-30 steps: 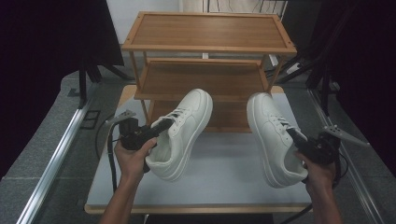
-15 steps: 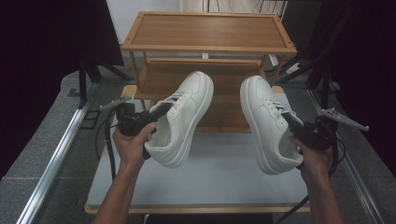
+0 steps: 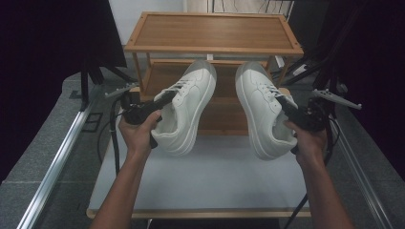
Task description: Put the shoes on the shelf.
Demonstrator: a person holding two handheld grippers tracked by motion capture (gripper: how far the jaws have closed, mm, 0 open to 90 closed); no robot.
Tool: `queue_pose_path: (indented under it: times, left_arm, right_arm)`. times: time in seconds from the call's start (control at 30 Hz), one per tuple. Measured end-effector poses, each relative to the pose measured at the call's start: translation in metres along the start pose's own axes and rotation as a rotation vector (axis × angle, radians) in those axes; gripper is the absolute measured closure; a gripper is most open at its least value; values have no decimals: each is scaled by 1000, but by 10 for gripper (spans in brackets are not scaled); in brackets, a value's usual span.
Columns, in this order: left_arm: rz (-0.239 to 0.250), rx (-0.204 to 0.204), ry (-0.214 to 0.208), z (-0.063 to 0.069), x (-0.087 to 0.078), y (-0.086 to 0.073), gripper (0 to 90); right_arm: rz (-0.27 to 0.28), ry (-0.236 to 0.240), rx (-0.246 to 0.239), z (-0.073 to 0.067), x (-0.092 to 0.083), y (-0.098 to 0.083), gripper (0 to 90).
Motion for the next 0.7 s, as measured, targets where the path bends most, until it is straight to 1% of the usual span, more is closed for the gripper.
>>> queue_pose_path:
  times: [0.07,0.1,0.17,0.23,0.37,0.47,0.63,0.7]
  left_arm:
    - [0,-2,3,-2,1,1,824]
    - [14,-18,7,-6,5,5,823]
    - [19,-22,15,-9,9,8,823]
    - [28,-45,18,-13,14,10,822]
    - [21,-37,32,-17,22,16,821]
    - [28,-35,46,-21,29,19,820]
    - [42,-44,62,-28,40,22,821]
    - [50,-51,72,-32,44,24,820]
  right_arm:
    - [-3,-5,3,-3,6,3,850]
    - [-7,-6,3,-5,10,4,850]
    - [-12,-8,10,-7,16,6,851]
    - [-17,-13,16,-9,24,9,850]
    - [-25,-32,25,-12,37,14,850]
    - [-23,-46,28,-14,46,18,850]
    - [-39,-66,26,-19,61,20,850]
    - [-43,-81,26,-21,68,21,849]
Point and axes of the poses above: each handheld gripper's, and its own axes: x roughly forward along the jaws, y roughly out of its top, z roughly to its right, the point moved 10 cm from there along x, roughly forward along the jaws, and after that the axes turned 12 degrees about -y, right-handed, at the moved point
